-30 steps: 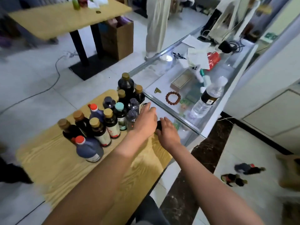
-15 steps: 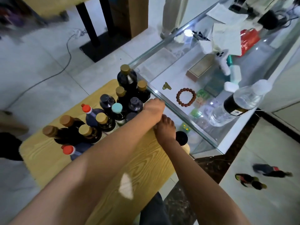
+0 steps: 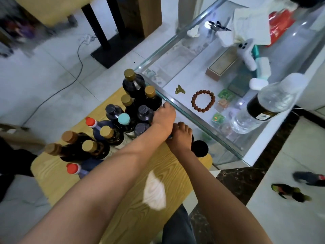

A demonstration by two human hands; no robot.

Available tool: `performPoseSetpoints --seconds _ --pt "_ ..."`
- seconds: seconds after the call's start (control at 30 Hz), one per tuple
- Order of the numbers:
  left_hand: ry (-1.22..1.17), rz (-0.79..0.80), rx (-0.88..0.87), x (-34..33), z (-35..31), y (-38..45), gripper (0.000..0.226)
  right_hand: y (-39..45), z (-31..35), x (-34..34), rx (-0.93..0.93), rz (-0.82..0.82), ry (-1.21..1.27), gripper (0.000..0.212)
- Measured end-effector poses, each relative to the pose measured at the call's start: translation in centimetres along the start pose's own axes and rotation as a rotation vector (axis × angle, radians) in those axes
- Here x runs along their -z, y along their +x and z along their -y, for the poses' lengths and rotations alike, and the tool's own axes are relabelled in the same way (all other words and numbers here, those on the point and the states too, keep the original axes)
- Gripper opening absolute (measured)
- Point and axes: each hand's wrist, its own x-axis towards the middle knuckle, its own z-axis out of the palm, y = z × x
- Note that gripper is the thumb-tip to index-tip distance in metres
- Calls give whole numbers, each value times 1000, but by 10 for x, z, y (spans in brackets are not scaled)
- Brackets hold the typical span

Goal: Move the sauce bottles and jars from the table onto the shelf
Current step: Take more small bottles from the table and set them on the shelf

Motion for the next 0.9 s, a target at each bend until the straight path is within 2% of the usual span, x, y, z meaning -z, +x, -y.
performPoseSetpoints --seconds 0.13,0.17,0.23,0.33,0.4,0.5,0.63,0.9 --pt "42 20 91 7 1 -12 18 -3 -7 0 10 -5 154 53" --pt "45 43 93 8 1 -11 22 -5 -9 1 21 -4 176 55" --pt "57 -8 7 0 4 -11 30 -8 -12 4 76 -24 190 55" --pt "31 -59 -31 7 4 -17 31 -13 -17 11 155 -96 215 41" --pt "31 -31 -45 10 2 -22 30 -18 -18 20 167 -119 255 33" --pt "-35 -5 -29 22 6 -29 33 -28 -19 33 160 -91 359 32" --pt "-207 -70 -13 40 17 -47 31 -51 -20 46 113 -41 560 52" --pt "-593 -154 5 65 50 -113 28 -98 -22 88 -84 -81 951 63"
